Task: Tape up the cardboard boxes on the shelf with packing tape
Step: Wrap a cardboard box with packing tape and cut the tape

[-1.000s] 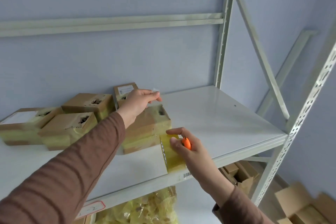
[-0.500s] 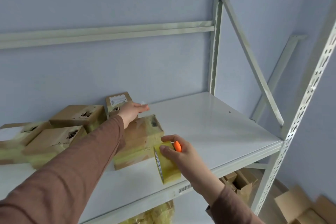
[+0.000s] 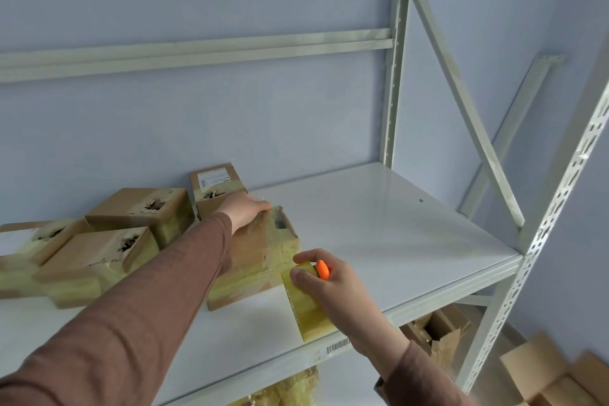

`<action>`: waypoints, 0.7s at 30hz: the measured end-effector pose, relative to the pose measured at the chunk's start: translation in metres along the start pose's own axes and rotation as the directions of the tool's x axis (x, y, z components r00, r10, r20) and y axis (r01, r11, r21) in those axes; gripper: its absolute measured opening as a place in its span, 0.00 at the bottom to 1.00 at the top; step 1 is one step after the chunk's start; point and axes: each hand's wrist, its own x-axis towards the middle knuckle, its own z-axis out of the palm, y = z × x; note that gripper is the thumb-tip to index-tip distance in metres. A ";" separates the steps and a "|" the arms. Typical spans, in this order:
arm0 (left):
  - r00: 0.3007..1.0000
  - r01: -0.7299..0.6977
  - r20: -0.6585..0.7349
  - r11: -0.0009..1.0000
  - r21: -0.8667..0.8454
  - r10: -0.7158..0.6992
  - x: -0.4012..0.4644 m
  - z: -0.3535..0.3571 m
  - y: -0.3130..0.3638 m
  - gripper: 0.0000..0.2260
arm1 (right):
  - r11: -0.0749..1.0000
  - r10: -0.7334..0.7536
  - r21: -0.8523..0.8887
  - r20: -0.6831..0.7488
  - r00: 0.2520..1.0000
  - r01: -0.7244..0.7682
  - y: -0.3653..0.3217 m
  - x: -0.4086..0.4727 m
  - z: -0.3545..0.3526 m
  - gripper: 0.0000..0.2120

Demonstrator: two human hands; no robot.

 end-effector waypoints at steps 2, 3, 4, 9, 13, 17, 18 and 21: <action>0.999 0.037 0.012 0.998 0.054 -0.038 -0.001 0.002 0.005 0.15 | 1.000 0.013 -0.003 0.000 1.000 -0.013 0.002 0.000 0.000 0.07; 0.999 0.048 0.011 0.996 0.073 -0.049 -0.002 0.004 0.006 0.15 | 1.000 0.019 0.003 0.002 1.000 -0.019 0.003 0.000 0.001 0.07; 0.999 0.052 0.000 0.994 0.095 -0.052 -0.002 0.005 0.006 0.14 | 1.000 0.024 0.008 0.004 1.000 -0.024 0.004 0.000 0.001 0.07; 0.933 -0.153 -0.275 0.949 0.274 0.230 -0.018 0.006 0.008 0.11 | 0.999 0.037 0.004 0.009 0.999 -0.037 0.007 0.002 0.002 0.07; 0.955 -0.256 -0.083 0.934 0.248 0.284 -0.024 0.011 0.009 0.16 | 0.999 0.040 -0.003 0.020 0.999 -0.040 0.009 0.003 0.003 0.07; 0.984 -0.180 0.069 0.868 0.463 0.167 -0.023 0.011 0.015 0.25 | 0.999 0.050 -0.018 0.017 0.999 -0.050 0.011 0.004 0.004 0.08; 0.985 -0.175 0.084 0.844 0.508 0.153 -0.022 0.012 0.016 0.27 | 0.999 0.050 -0.022 0.018 0.999 -0.050 0.011 0.004 0.004 0.08; 0.983 -0.181 0.068 0.825 0.536 0.171 -0.023 0.015 0.015 0.29 | 0.999 0.048 -0.018 0.023 0.999 -0.048 0.011 0.006 0.004 0.09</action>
